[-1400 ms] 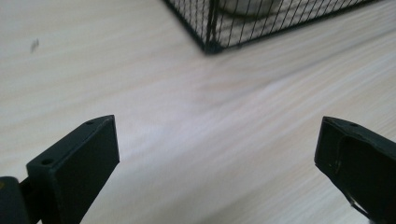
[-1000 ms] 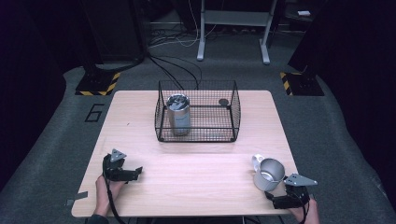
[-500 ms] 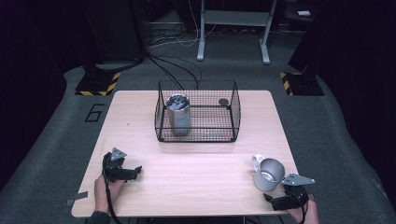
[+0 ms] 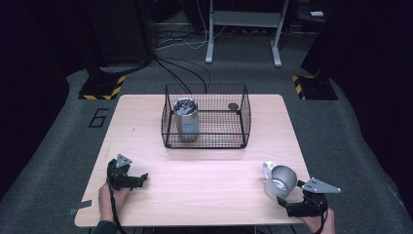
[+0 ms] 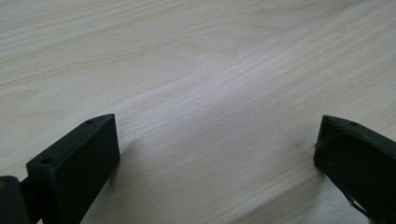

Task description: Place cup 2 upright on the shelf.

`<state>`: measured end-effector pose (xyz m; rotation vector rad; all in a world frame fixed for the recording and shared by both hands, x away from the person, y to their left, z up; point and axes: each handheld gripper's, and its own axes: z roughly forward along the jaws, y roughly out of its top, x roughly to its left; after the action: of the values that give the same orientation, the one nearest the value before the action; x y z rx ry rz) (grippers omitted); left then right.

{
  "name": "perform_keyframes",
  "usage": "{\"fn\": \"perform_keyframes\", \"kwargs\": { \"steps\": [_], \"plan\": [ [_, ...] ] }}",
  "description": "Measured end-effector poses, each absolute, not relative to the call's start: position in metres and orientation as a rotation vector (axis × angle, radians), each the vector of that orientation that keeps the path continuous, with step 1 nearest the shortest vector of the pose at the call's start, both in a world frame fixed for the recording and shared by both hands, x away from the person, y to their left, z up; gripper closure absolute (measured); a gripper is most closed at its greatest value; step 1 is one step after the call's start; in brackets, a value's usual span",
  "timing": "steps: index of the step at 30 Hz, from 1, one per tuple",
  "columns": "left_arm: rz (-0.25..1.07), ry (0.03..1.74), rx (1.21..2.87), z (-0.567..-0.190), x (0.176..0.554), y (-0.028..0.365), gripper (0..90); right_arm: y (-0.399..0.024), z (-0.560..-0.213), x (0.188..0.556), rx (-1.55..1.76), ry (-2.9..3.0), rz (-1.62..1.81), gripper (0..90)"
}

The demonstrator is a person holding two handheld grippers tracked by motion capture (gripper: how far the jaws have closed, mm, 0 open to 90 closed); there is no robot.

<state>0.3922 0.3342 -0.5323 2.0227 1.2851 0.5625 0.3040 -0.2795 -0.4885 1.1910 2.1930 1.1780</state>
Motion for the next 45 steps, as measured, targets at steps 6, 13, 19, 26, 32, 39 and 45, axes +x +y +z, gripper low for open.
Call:
{"fn": "perform_keyframes", "kwargs": {
  "steps": [6, 13, 19, 26, 32, 39, 45],
  "plan": [
    [0.564, 1.287, 2.021, -0.532, 0.392, 0.334, 0.2, -0.272, -0.474, 0.31, 1.179, 2.183, 1.174, 0.0],
    [0.561, 1.288, 2.024, -0.532, 0.392, 0.334, 0.2, -0.263, -0.465, 0.32, 1.187, 2.179, 1.131, 0.0],
    [0.562, 1.289, 2.024, -0.532, 0.392, 0.334, 0.2, -0.258, -0.463, 0.328, 1.187, 2.176, 1.078, 0.0],
    [0.562, 1.289, 2.026, -0.532, 0.392, 0.335, 0.2, -0.252, -0.463, 0.334, 1.183, 2.191, 1.043, 4.3],
    [0.562, 1.289, 2.026, -0.532, 0.392, 0.335, 0.2, -0.251, -0.463, 0.334, 1.187, 2.193, 1.047, 5.2],
    [0.563, 1.289, 2.026, -0.532, 0.392, 0.335, 0.2, -0.252, -0.463, 0.335, 1.188, 2.191, 1.04, 5.5],
    [0.563, 1.289, 2.026, -0.532, 0.392, 0.335, 0.2, -0.252, -0.464, 0.333, 1.187, 2.174, 1.075, 5.6]
  ]
}}
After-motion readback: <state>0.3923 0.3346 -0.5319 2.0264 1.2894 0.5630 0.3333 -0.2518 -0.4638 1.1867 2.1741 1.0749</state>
